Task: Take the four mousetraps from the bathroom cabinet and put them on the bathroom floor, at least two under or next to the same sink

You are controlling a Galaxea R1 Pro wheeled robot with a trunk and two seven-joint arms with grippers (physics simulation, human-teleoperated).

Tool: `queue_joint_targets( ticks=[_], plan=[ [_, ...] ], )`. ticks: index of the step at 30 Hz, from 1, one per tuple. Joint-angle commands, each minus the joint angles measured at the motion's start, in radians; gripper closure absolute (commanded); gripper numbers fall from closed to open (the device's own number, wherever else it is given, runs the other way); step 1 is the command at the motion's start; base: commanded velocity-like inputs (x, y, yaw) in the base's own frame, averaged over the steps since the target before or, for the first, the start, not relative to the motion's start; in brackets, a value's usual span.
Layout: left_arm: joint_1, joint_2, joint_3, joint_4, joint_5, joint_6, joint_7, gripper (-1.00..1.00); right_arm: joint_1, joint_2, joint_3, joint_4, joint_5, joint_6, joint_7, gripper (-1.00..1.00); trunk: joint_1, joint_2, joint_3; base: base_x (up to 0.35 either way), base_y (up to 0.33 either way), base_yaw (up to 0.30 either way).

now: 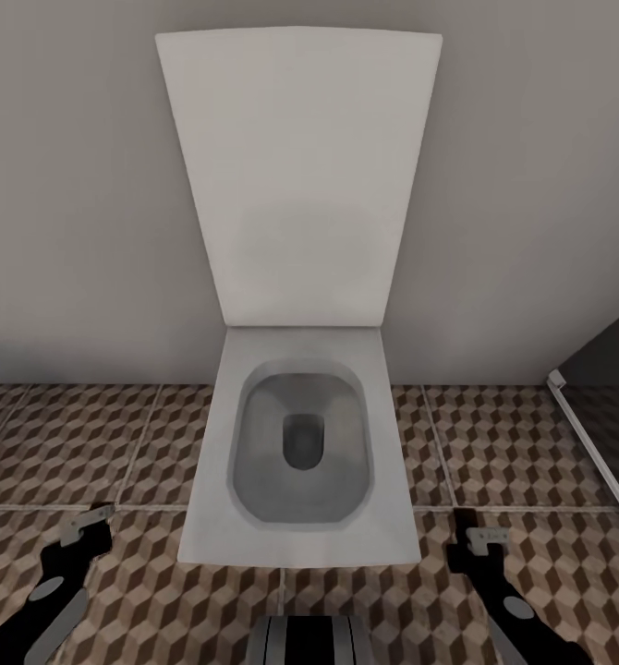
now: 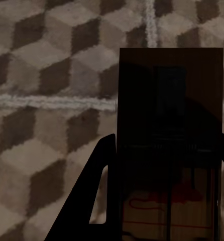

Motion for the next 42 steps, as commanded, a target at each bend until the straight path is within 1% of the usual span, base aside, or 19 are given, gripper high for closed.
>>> queue_joint_targets(
  ticks=[1, 2, 4, 9, 11, 15, 20, 23, 26, 34, 37, 42],
  plan=[
    [-0.001, 0.001, -0.008, -0.003, -0.002, 0.002, -0.001, 1.0, -0.001, -0.002, 0.008, 0.0, -0.011, -0.004, -0.003, 1.0, 0.0, 0.0, -0.001, 0.0, 0.0, 0.0],
    [-0.001, -0.001, -0.007, -0.007, -0.023, 0.013, -0.015, 1.0, -0.001, -0.003, 0.008, -0.001, -0.011, -0.004, -0.003, 1.0, 0.0, 0.0, -0.001, 0.0, 0.0, 0.0],
    [-0.001, -0.004, -0.006, -0.011, -0.046, 0.023, -0.032, 1.0, -0.001, -0.004, 0.008, -0.002, -0.011, -0.004, -0.004, 1.0, 0.0, 0.0, -0.001, 0.0, 0.0, 0.0],
    [-0.001, -0.009, -0.005, -0.014, -0.058, 0.028, -0.042, 1.0, -0.001, -0.005, 0.008, -0.004, -0.011, -0.003, -0.005, 1.0, 0.0, 0.0, -0.001, 0.0, 0.0, 0.0],
    [-0.001, -0.022, -0.004, -0.015, -0.06, 0.028, -0.043, 1.0, -0.001, -0.006, 0.008, -0.004, -0.011, -0.003, -0.005, 1.0, 0.0, 0.0, -0.001, 0.0, 0.0, 0.0],
    [-0.001, -0.037, -0.004, -0.016, -0.062, 0.028, -0.044, 1.0, -0.001, -0.006, 0.008, -0.003, -0.011, -0.003, -0.005, 1.0, 0.0, 0.0, -0.001, 0.0, 0.0, 0.0],
    [-0.001, -0.042, -0.004, -0.016, -0.063, 0.028, -0.044, 1.0, -0.001, -0.006, 0.008, -0.003, -0.011, -0.003, -0.012, 1.0, 0.002, -0.001, -0.02, 0.0, 0.0, 0.0],
    [-0.001, -0.043, -0.004, -0.016, -0.063, 0.028, -0.044, 1.0, -0.001, -0.006, 0.008, -0.004, -0.011, -0.003, -0.063, 1.0, 0.003, -0.002, -0.032, 0.0, 0.0, 0.0],
    [-0.001, -0.043, -0.004, -0.016, -0.063, 0.027, -0.044, 1.0, -0.001, -0.006, 0.009, -0.005, -0.01, -0.003, -0.09, 1.0, 0.005, -0.003, -0.043, 0.0, 0.0, 0.0],
    [-0.001, -0.043, -0.003, -0.016, -0.063, 0.024, -0.044, 1.0, -0.001, -0.007, 0.009, -0.005, -0.01, -0.003, -0.1, 1.0, 0.008, -0.005, -0.074, 0.0, 0.0, 0.0],
    [-0.001, -0.042, -0.003, -0.016, -0.064, 0.002, -0.043, 1.0, -0.001, -0.01, 0.009, -0.006, -0.01, -0.004, -0.1, 1.0, 0.01, -0.005, -0.086, 0.0, 0.0, 0.0],
    [-0.001, -0.043, -0.003, -0.016, -0.063, -0.011, -0.043, 1.0, -0.001, -0.012, 0.008, -0.008, -0.009, -0.004, -0.102, 1.0, 0.012, -0.007, -0.105, 0.0, 0.0, 0.0]
  ],
)
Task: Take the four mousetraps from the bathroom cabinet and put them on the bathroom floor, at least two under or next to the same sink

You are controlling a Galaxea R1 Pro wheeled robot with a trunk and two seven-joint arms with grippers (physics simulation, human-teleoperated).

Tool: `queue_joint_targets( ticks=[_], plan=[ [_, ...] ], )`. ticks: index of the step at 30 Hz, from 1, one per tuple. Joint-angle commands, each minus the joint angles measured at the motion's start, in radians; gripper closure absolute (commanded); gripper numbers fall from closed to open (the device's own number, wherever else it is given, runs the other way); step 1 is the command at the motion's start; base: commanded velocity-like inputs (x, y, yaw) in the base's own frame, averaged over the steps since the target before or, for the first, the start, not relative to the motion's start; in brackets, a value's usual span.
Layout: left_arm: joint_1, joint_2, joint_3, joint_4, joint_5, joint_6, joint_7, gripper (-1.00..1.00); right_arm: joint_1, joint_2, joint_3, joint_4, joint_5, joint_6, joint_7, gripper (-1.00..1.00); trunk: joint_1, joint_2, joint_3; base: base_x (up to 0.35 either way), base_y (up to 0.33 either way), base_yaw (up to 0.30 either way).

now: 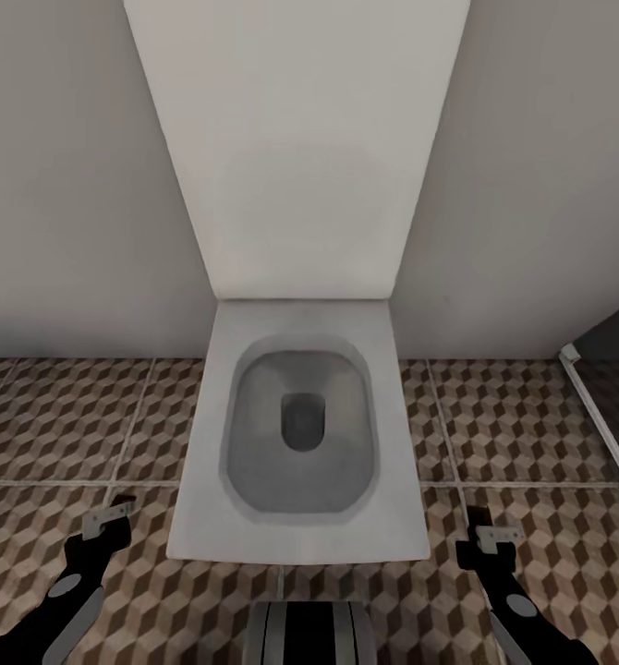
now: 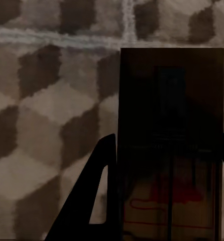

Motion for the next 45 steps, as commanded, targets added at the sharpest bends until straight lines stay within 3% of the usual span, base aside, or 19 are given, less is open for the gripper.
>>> queue_joint_targets(
  ticks=[1, 8, 19, 36, 45],
  plan=[
    [-0.001, 0.002, -0.008, 0.0, 0.011, -0.008, 0.008, 1.0, 0.0, -0.001, 0.009, -0.007, -0.01, -0.004, -0.006, 1.0, 0.0, 0.0, -0.001, 0.0, 0.0, 0.0],
    [-0.001, 0.005, -0.008, -0.039, 0.009, -0.021, 0.007, 1.0, -0.001, -0.003, 0.009, -0.133, -0.01, -0.003, -0.003, 1.0, 0.0, 0.0, -0.001, 0.0, 0.0, 0.0],
    [-0.001, 0.007, -0.007, -0.061, 0.007, -0.057, 0.007, 1.0, 0.0, -0.001, 0.01, -0.181, -0.011, -0.002, -0.001, 1.0, 0.0, 0.0, -0.001, 0.0, 0.0, 0.0],
    [-0.001, 0.004, -0.007, -0.061, 0.007, -0.081, 0.007, 1.0, 0.0, 0.0, 0.01, -0.184, -0.013, -0.003, -0.008, 1.0, 0.007, -0.004, -0.066, 0.0, 0.0, 0.0],
    [-0.001, -0.001, -0.007, -0.062, 0.009, -0.085, 0.007, 1.0, -0.001, -0.001, 0.01, -0.184, -0.013, -0.004, -0.01, 1.0, 0.007, -0.004, -0.066, 0.0, 0.0, 0.0]
  ],
)
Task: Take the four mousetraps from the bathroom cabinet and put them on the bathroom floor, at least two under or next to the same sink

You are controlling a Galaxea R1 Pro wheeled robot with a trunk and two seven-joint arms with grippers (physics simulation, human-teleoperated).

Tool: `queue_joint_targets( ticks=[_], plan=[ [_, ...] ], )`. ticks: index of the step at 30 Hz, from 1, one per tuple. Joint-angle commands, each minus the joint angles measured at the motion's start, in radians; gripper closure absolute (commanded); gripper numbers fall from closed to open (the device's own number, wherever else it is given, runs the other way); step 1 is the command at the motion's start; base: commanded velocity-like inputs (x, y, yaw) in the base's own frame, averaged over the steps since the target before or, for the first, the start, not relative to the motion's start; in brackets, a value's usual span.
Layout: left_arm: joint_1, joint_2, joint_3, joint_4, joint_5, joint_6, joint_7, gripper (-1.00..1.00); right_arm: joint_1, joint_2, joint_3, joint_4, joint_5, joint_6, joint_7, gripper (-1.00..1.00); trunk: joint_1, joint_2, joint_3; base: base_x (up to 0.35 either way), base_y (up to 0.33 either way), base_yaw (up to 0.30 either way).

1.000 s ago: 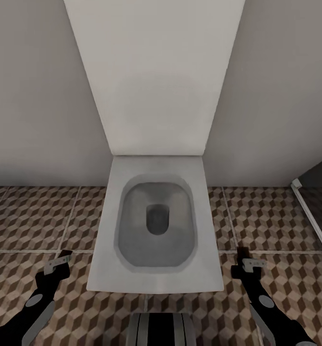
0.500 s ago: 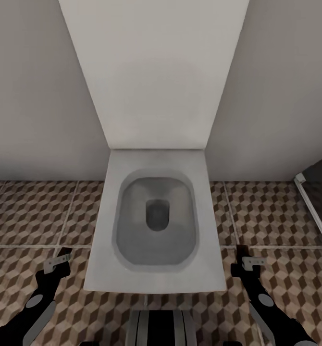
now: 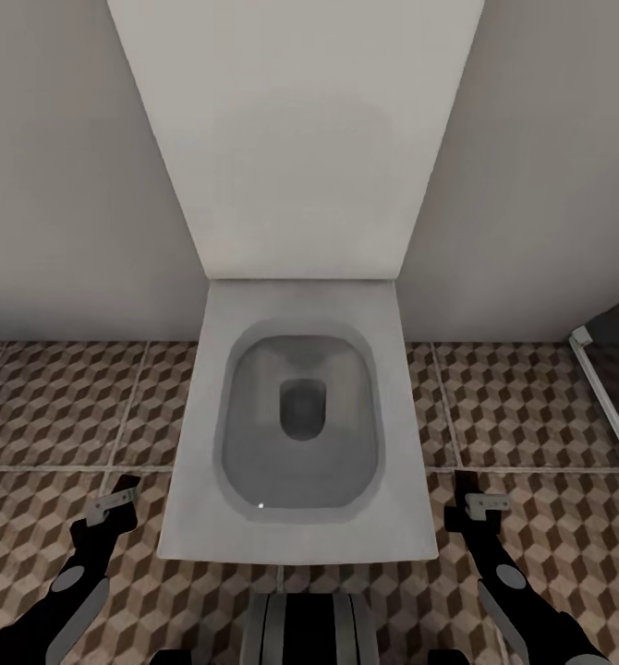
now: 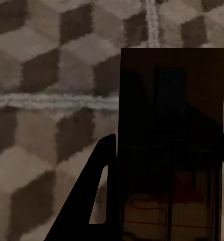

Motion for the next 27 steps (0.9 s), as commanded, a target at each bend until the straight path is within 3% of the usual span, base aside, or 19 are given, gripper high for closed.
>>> queue_joint_targets(
  ticks=[1, 5, 10, 27],
  plan=[
    [-0.001, 0.001, -0.009, 0.0, 0.01, -0.008, 0.008, 1.0, -0.001, -0.002, 0.009, 0.0, -0.01, -0.004, -0.008, 1.0, 0.0, 0.0, -0.001, 0.0, 0.0, 0.0],
    [-0.001, -0.013, -0.01, 0.0, 0.008, -0.038, 0.009, 1.0, -0.001, -0.002, 0.008, 0.0, -0.01, -0.004, -0.01, 1.0, 0.0, 0.0, -0.001, 0.0, 0.0, 0.0],
    [-0.001, -0.025, -0.01, 0.0, 0.007, -0.06, 0.01, 1.0, 0.0, -0.002, 0.007, 0.0, -0.01, -0.004, -0.011, 1.0, 0.002, -0.001, -0.02, 0.0, 0.0, 0.0],
    [-0.001, -0.026, -0.002, 0.0, 0.006, -0.108, 0.015, 1.0, 0.0, -0.002, 0.008, 0.0, -0.011, -0.003, -0.011, 1.0, 0.009, -0.005, -0.082, 0.0, 0.0, 0.0]
  ],
)
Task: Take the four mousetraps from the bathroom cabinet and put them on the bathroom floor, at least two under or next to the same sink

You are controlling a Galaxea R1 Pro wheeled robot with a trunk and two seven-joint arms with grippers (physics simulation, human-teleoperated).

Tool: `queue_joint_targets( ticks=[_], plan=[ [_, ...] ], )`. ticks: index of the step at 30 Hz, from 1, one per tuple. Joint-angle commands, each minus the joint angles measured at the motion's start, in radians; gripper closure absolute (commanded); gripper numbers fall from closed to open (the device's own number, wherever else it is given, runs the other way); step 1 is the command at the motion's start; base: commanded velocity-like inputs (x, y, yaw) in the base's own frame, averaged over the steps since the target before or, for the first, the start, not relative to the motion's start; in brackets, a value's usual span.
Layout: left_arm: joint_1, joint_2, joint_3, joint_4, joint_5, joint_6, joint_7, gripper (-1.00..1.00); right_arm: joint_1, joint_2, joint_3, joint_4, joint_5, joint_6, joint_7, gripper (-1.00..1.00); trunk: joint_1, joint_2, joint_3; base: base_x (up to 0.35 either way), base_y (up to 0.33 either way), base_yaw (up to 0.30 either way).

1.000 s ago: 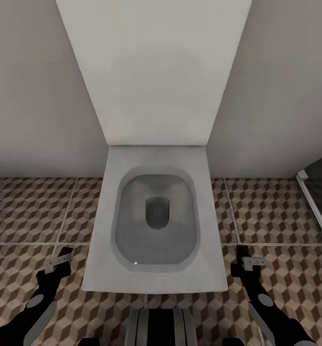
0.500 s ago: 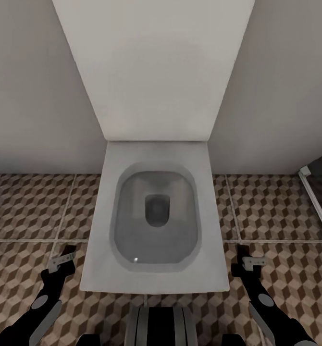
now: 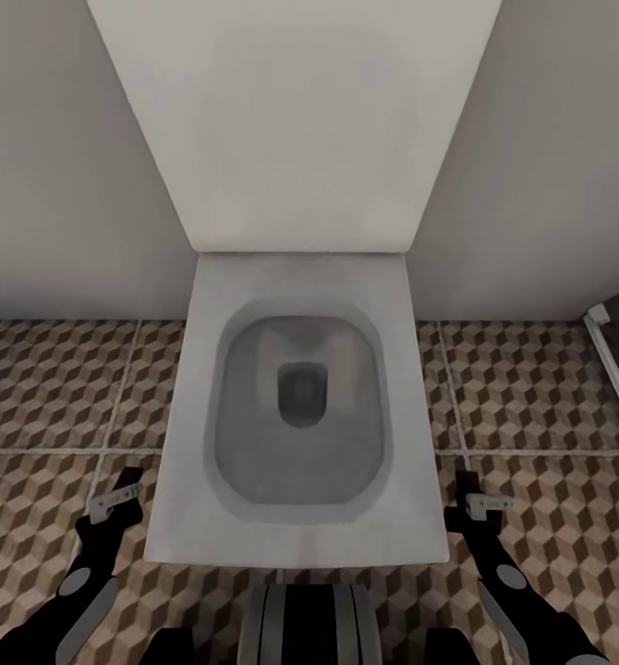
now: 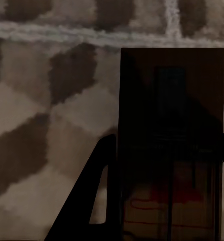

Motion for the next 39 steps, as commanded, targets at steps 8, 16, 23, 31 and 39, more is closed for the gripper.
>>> queue_joint_targets(
  ticks=[8, 16, 23, 31, 39],
  plan=[
    [-0.001, 0.002, 0.027, 0.001, 0.008, -0.005, 0.006, 1.0, -0.001, -0.001, 0.007, 0.0, -0.01, -0.004, -0.008, 1.0, 0.0, 0.0, -0.001, 0.0, 0.0, 0.0],
    [-0.001, 0.006, 0.033, 0.001, 0.007, -0.005, 0.006, 1.0, -0.001, -0.024, -0.01, 0.0, -0.009, -0.004, -0.01, 1.0, 0.0, 0.0, -0.001, 0.0, 0.0, 0.0],
    [-0.001, 0.006, 0.047, 0.001, 0.006, -0.005, 0.007, 1.0, -0.001, -0.029, -0.04, -0.001, -0.008, -0.004, -0.01, 1.0, 0.0, 0.0, -0.001, 0.0, 0.0, 0.0],
    [-0.001, 0.006, 0.05, 0.001, 0.006, -0.004, 0.01, 1.0, -0.001, -0.029, -0.042, -0.001, -0.007, -0.003, -0.009, 1.0, 0.002, -0.001, -0.02, 0.0, 0.0, 0.0],
    [-0.001, 0.009, 0.05, 0.001, 0.006, -0.003, 0.013, 1.0, -0.001, -0.029, -0.042, -0.001, -0.007, -0.003, -0.009, 1.0, 0.005, -0.003, -0.047, 0.0, 0.0, 0.0]
  ],
)
